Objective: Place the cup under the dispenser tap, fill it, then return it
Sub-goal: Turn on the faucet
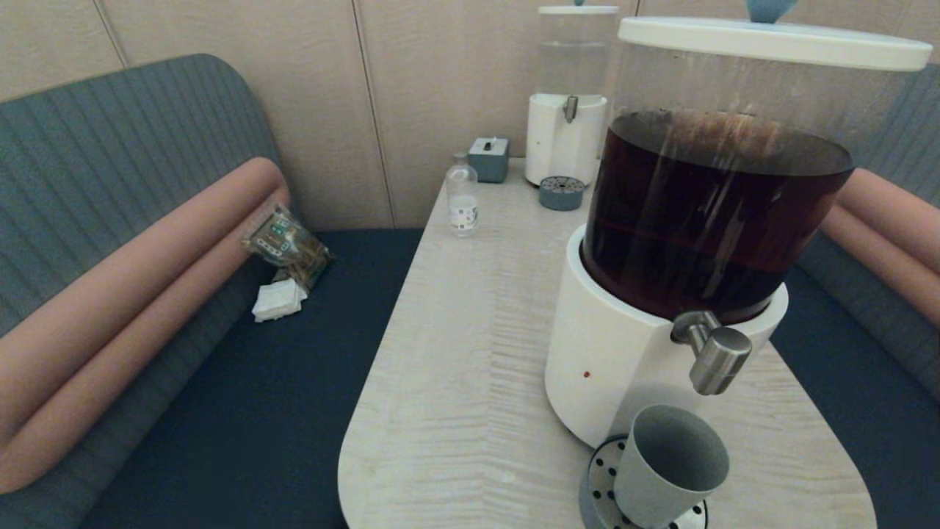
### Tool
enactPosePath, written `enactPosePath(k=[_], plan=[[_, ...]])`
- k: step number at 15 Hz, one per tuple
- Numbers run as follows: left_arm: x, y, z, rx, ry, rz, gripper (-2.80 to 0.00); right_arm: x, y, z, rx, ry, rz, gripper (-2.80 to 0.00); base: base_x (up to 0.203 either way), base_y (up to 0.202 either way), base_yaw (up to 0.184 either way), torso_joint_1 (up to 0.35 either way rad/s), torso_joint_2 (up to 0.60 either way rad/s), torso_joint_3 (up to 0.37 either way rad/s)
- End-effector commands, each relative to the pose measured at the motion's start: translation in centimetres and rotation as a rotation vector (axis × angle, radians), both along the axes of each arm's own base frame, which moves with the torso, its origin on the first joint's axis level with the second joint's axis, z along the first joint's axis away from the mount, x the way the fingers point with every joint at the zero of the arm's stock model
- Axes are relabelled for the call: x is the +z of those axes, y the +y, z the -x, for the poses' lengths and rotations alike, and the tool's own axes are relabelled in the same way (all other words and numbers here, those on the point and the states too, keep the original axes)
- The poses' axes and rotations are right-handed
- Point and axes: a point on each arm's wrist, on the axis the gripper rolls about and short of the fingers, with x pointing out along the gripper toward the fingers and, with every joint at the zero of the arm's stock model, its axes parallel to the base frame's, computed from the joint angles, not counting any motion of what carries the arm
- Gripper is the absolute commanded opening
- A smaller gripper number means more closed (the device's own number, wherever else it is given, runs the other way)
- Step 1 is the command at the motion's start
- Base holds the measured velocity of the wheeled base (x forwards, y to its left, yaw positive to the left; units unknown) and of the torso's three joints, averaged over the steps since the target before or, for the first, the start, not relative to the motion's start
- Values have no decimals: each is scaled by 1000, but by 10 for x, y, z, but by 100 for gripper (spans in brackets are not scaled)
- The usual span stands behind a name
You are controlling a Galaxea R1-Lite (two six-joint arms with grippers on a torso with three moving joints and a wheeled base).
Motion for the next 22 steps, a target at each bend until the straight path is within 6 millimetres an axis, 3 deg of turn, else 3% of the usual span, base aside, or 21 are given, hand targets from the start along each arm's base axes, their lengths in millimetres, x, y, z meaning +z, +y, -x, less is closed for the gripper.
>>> enactPosePath(k=[1, 22], plan=[[-2, 0, 1, 4, 36, 26, -280, -3, 0, 0, 1, 4, 1, -280, 0, 0, 0, 0, 0, 0], [-2, 0, 0, 10, 13, 53, -280, -3, 0, 0, 3, 6, 25, -280, 0, 0, 0, 0, 0, 0]])
